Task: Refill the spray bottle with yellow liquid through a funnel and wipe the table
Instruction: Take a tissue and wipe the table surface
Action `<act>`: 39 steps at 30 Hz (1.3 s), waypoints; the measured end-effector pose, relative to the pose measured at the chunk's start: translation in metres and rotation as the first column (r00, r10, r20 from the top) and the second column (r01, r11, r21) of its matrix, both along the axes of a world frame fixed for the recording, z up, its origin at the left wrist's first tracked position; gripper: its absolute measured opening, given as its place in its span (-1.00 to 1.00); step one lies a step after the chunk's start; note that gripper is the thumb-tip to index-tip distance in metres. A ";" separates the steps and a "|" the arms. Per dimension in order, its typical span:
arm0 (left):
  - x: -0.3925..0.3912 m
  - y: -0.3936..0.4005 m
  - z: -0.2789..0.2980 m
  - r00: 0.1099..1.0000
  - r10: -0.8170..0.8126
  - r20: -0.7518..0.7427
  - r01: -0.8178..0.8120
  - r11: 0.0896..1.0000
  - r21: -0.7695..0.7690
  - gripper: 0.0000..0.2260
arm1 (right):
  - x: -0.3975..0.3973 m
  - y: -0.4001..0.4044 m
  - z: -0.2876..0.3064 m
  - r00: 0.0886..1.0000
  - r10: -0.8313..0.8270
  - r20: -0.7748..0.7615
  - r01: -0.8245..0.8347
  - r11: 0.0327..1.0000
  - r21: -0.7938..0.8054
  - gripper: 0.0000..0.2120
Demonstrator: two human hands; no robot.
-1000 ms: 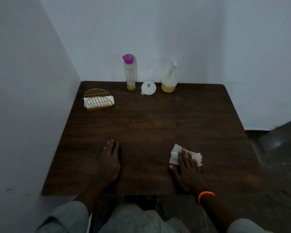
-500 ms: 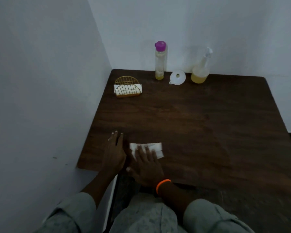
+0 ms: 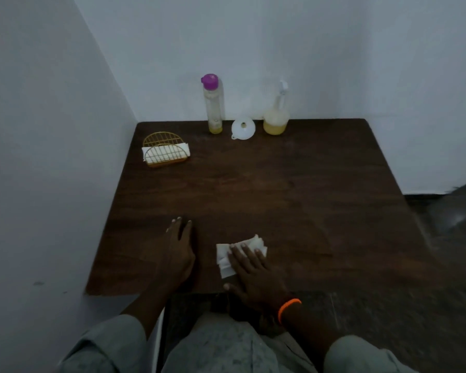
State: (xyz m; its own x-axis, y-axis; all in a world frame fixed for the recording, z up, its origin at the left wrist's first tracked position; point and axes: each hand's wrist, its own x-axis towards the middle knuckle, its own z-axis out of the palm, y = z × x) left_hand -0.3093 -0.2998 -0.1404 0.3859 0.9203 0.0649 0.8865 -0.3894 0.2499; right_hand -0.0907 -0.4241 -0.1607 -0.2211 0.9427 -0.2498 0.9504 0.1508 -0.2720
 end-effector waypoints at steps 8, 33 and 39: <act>0.058 0.000 -0.002 0.994 -0.103 0.039 0.106 0.990 -0.093 -0.49 | 0.105 -0.078 0.007 0.882 -0.470 0.037 0.471 0.879 -0.070 -0.26; 0.007 -0.044 -0.006 0.996 0.006 0.094 -0.003 0.999 -0.039 -0.49 | -0.057 -0.038 -0.003 0.991 0.078 -0.110 -0.083 0.996 -0.036 -0.15; 0.040 -0.075 -0.017 0.951 -0.275 0.140 0.277 0.961 0.008 -0.58 | -0.004 -0.073 0.012 0.968 -0.230 -0.096 0.227 0.973 -0.045 -0.20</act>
